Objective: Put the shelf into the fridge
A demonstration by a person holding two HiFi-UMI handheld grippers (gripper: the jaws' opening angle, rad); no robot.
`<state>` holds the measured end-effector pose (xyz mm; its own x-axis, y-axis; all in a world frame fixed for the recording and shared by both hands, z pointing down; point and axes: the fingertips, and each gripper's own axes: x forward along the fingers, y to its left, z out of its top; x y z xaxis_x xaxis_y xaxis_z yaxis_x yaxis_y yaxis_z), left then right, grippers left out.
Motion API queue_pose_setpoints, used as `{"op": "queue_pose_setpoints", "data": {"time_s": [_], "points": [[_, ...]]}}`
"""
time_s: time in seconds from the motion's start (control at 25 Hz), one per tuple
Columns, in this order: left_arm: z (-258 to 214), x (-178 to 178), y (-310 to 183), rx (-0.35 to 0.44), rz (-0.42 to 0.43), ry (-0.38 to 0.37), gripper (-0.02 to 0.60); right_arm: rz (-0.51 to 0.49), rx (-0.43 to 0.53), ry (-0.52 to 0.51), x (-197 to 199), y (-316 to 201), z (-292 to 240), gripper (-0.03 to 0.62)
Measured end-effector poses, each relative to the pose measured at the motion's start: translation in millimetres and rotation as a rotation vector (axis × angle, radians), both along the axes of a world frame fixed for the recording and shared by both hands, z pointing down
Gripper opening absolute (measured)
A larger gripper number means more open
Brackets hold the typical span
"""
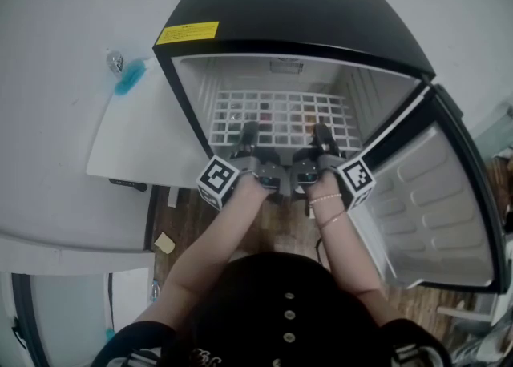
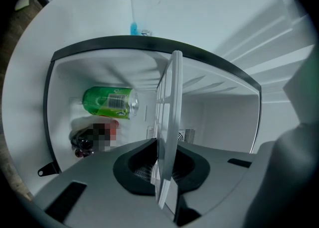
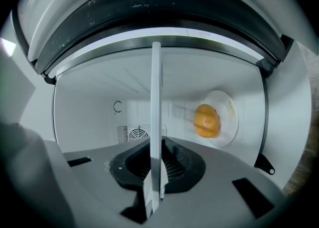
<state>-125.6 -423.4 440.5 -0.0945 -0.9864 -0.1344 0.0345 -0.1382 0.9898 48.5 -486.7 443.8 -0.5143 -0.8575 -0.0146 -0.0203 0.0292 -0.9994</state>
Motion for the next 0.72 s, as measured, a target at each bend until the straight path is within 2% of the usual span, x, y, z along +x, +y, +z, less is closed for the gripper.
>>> {"op": "queue_pose_setpoints", "data": {"time_s": [0.72], "points": [[-0.6, -5.4, -14.2, 0.014, -0.016, -0.031, 0.035, -0.001, 0.020, 0.011, -11.1, -20.5, -0.8, 0.035]]}}
